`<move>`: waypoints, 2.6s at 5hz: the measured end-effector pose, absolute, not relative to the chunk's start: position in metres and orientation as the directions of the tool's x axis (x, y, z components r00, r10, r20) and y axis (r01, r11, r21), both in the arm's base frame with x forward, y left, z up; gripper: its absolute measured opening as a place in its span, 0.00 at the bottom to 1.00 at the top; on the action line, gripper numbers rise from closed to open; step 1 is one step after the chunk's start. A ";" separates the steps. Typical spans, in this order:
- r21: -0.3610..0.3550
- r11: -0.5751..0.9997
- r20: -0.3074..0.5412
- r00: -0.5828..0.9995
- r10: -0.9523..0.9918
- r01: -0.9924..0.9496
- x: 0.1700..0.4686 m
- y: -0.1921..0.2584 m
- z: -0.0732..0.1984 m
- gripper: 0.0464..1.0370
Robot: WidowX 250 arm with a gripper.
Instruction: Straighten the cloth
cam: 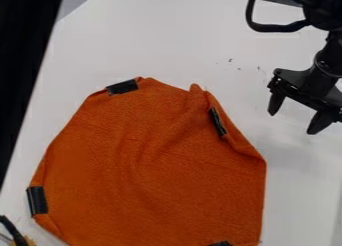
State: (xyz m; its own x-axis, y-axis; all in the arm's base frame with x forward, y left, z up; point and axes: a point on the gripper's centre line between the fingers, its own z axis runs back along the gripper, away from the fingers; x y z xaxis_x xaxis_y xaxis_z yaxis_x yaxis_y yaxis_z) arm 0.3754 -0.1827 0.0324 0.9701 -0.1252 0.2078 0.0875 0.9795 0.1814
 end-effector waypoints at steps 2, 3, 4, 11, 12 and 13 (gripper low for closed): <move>0.208 0.978 0.216 0.976 -0.022 -0.024 0.356 -0.145 0.057 0.96; 0.223 0.972 0.219 0.975 0.028 -0.078 0.340 -0.125 0.060 0.96; 0.211 0.973 0.210 0.977 0.047 -0.092 0.336 -0.113 0.054 0.93; 0.124 0.986 0.202 0.976 0.084 -0.110 0.340 -0.080 0.038 0.93; 0.106 0.989 0.193 0.978 0.081 -0.102 0.342 -0.078 0.029 0.78; 0.090 0.991 0.183 0.980 0.082 -0.100 0.343 -0.073 0.022 0.49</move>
State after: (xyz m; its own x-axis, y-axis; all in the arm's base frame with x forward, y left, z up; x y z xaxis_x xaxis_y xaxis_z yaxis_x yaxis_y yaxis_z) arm 0.3431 -0.0731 0.0220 0.9797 0.0819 0.1830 -0.0996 0.9910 0.0896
